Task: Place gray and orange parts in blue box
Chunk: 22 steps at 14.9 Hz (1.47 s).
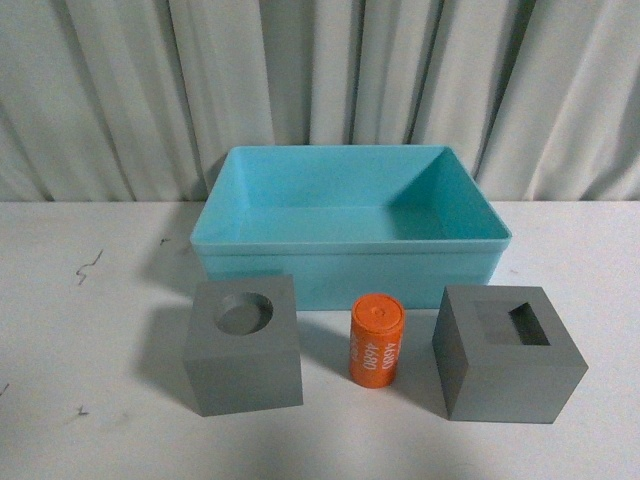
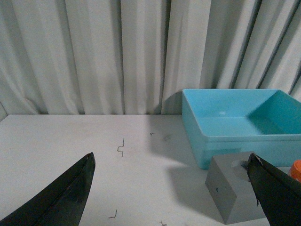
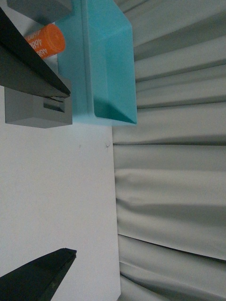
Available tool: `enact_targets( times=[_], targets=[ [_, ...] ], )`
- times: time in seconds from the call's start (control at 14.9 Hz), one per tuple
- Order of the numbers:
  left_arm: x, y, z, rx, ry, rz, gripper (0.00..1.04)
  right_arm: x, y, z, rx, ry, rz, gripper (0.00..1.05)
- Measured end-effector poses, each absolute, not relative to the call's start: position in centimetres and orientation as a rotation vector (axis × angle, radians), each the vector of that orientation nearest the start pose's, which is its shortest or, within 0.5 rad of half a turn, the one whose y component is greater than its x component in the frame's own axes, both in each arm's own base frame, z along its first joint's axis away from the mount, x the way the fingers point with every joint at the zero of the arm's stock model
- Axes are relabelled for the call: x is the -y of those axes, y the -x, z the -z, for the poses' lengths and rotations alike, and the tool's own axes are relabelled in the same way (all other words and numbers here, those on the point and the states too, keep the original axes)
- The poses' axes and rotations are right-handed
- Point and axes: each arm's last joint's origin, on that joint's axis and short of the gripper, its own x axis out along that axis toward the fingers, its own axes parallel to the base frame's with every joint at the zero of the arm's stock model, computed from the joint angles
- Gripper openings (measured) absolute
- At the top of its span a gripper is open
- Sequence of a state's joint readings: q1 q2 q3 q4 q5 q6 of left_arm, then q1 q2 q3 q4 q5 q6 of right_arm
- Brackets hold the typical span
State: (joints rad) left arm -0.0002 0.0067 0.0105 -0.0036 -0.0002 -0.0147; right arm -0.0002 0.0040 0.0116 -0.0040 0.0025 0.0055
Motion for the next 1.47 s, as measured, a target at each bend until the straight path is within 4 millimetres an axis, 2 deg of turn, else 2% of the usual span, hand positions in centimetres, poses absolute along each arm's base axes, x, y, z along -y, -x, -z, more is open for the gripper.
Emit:
enact_targets(
  times=[1.47],
  targets=[
    [0.00,-9.75,-16.62,0.000,0.015,0.000,0.98,0.01,-9.72,-16.68,0.004,-0.006,0.003,0.98]
  ],
)
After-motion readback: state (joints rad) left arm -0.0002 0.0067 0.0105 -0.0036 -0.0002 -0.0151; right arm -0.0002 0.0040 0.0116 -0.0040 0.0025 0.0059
